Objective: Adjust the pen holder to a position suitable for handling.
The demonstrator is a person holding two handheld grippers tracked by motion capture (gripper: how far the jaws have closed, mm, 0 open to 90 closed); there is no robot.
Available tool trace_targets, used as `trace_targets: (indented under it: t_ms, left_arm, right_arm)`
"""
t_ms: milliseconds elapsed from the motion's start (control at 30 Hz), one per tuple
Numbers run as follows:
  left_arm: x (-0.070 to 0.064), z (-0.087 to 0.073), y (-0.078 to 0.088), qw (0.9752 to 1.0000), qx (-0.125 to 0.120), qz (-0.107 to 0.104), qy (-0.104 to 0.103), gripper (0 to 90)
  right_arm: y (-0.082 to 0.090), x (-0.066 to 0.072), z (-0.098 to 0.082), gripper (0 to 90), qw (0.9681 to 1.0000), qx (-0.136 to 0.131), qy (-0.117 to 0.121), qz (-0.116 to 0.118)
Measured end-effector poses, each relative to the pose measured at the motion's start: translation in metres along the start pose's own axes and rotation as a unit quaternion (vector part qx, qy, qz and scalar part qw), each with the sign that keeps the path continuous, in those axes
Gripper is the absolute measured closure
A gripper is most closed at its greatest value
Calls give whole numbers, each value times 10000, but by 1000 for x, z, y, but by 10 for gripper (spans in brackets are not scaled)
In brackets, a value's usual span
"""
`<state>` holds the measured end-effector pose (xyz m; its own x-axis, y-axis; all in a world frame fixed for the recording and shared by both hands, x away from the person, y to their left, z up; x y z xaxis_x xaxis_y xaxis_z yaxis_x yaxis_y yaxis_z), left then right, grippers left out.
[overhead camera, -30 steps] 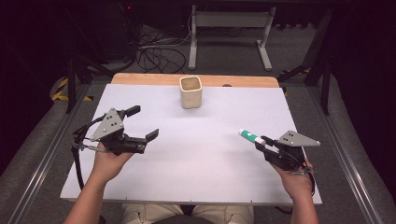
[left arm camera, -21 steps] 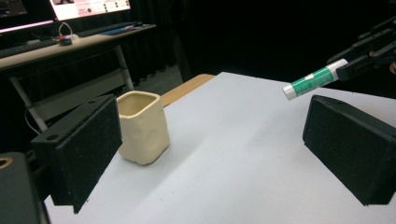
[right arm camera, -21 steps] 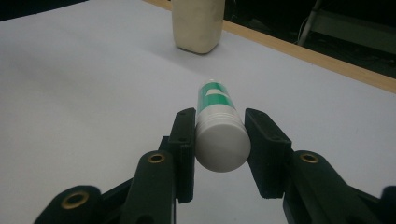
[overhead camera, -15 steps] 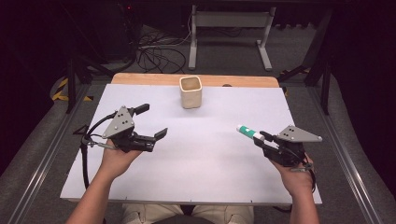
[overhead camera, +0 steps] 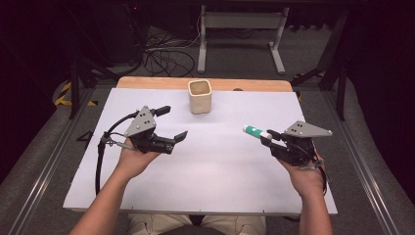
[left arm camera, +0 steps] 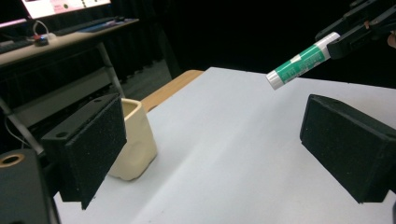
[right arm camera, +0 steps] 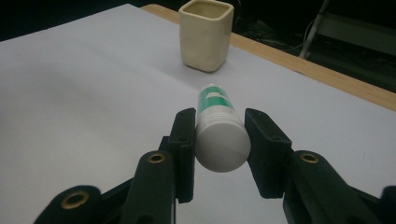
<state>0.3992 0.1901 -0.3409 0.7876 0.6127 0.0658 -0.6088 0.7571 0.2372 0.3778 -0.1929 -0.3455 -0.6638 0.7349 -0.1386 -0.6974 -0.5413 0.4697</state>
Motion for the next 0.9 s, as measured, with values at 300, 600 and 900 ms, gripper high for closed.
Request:
trace_targets:
  t_ms: [300, 600, 900]
  left_arm:
    - [0, 0, -24, 9997, 186, -154, -62, 100]
    - [-2, 2, -41, 9991, 315, -242, -152, 117]
    - [-7, 9, -59, 9984, 391, -275, -290, 106]
  right_arm:
    - [-9, -2, 12, 657, 9998, 130, -80, 99]
    - [-18, -2, 25, 657, 9994, 265, -58, 200]
    - [-27, -3, 38, 657, 9991, 343, -30, 258]
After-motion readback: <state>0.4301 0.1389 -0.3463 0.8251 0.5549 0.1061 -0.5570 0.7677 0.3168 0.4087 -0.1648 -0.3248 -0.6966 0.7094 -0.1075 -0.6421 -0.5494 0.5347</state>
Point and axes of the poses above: each handheld gripper's, and its own axes: y roughly backward along the jaws, z roughly out of its top, x roughly to its left, the point moved 2 cm from there along -y, roughly forward along the jaws, and after that the axes turned 6 degrees about y, right-handed, at the moved point
